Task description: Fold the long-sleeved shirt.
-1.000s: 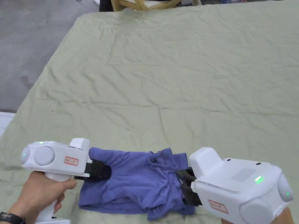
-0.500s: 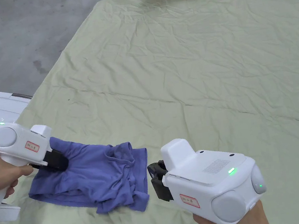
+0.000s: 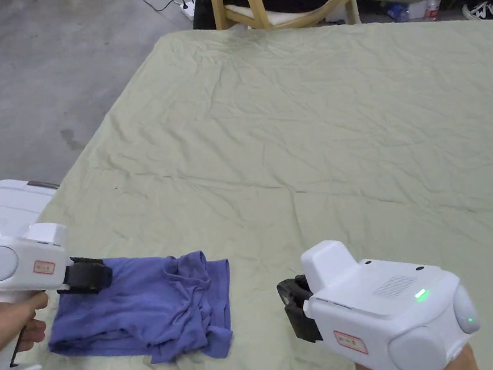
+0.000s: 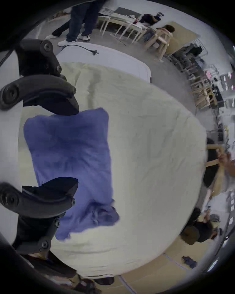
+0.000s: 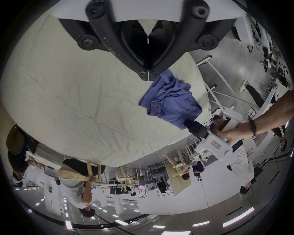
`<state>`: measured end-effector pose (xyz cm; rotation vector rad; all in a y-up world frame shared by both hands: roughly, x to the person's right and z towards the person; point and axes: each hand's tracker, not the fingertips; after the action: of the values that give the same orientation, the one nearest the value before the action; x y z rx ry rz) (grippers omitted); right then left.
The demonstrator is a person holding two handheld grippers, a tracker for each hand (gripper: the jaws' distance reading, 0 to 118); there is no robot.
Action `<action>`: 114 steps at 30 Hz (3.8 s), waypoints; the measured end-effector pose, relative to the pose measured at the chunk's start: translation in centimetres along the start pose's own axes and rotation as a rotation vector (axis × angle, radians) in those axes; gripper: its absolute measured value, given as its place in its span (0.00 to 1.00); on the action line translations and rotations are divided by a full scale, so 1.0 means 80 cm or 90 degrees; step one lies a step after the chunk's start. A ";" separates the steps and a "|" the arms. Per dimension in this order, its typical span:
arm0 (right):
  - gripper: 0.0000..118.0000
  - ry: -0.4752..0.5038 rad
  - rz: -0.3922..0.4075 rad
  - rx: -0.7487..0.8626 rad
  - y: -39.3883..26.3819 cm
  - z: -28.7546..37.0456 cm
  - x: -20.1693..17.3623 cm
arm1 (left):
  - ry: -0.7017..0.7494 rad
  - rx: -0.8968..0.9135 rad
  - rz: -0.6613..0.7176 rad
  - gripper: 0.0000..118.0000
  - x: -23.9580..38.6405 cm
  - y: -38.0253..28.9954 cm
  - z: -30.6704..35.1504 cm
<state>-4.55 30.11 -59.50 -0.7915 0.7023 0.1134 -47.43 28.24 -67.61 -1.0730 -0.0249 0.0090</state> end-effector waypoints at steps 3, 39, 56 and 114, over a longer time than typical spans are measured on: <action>0.00 -0.037 -0.007 0.034 -0.009 0.049 0.019 | -0.010 0.090 0.019 0.70 0.043 -0.008 0.050; 0.00 -0.474 -0.151 0.308 -0.038 0.444 0.215 | -0.122 0.492 -0.127 0.00 0.505 0.049 0.268; 1.00 -0.480 -0.163 0.318 0.022 0.451 0.254 | -0.120 0.507 -0.082 0.97 0.512 0.104 0.282; 1.00 -0.494 -0.148 0.366 0.027 0.462 0.243 | -0.128 0.498 -0.078 1.00 0.488 0.110 0.278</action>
<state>29.49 53.90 -54.66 -0.2236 -0.1082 -0.0012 -8.89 52.77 -64.13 -0.2839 -0.2499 0.0144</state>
